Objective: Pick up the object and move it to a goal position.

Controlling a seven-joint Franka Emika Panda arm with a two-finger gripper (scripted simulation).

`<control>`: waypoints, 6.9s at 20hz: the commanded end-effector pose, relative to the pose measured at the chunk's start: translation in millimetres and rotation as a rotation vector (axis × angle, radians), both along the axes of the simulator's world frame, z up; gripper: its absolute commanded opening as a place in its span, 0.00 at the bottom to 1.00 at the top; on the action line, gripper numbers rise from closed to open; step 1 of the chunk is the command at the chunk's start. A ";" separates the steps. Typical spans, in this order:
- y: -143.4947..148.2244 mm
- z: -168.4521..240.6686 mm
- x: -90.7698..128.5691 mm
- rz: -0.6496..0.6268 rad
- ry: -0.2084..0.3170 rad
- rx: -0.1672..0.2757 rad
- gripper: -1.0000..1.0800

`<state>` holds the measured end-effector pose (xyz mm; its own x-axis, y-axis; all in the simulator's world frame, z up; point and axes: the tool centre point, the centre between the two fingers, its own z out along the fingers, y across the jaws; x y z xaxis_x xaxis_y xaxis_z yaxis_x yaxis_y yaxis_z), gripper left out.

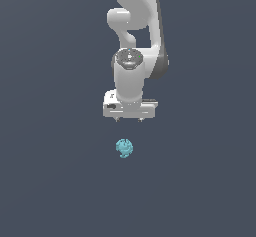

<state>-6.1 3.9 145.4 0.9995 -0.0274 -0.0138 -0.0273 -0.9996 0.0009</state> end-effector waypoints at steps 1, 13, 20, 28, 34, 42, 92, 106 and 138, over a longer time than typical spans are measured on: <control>0.0 0.0 0.0 0.000 0.000 0.000 0.96; 30.0 10.3 1.7 0.068 -0.001 0.011 0.96; 27.1 5.9 8.9 0.111 -0.002 0.010 0.96; 16.7 -8.3 29.1 0.233 -0.005 0.007 0.96; 3.7 -25.9 50.5 0.371 -0.008 0.005 0.96; -11.0 -45.4 70.5 0.510 -0.011 0.004 0.96; -19.5 -71.8 77.9 0.571 -0.013 0.004 0.00; -25.8 74.9 76.2 0.572 -0.013 0.004 0.00; -36.4 287.9 83.7 0.571 -0.013 0.005 0.00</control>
